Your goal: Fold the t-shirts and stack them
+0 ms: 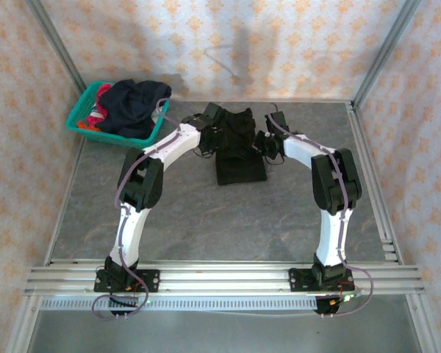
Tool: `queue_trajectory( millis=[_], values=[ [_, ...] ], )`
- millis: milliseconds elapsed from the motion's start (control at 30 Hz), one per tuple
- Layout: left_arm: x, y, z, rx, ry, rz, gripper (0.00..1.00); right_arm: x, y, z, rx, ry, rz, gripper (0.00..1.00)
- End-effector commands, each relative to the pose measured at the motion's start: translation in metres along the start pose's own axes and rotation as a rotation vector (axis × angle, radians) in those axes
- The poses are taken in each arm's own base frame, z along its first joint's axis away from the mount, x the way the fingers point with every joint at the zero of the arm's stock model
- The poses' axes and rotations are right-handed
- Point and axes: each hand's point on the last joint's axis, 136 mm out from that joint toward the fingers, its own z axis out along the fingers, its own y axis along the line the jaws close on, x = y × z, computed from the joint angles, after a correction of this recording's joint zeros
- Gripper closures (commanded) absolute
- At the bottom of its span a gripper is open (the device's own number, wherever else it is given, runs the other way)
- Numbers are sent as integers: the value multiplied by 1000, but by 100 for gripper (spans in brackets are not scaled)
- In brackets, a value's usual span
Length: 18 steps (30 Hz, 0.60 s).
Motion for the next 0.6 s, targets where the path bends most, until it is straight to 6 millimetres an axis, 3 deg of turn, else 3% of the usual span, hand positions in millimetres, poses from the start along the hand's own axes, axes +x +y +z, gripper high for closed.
queue_trajectory(
  millis=[0, 233, 567],
  values=[
    [-9, -4, -2, 2, -22, 14, 100, -19, 5, -3, 0, -58, -10, 100],
    [-20, -14, -8, 13, -36, 32, 100, -26, 16, -15, -33, -92, -9, 100],
    [-23, -12, 9, -9, -11, 37, 100, -34, 13, -16, -15, -131, 4, 100]
  ],
)
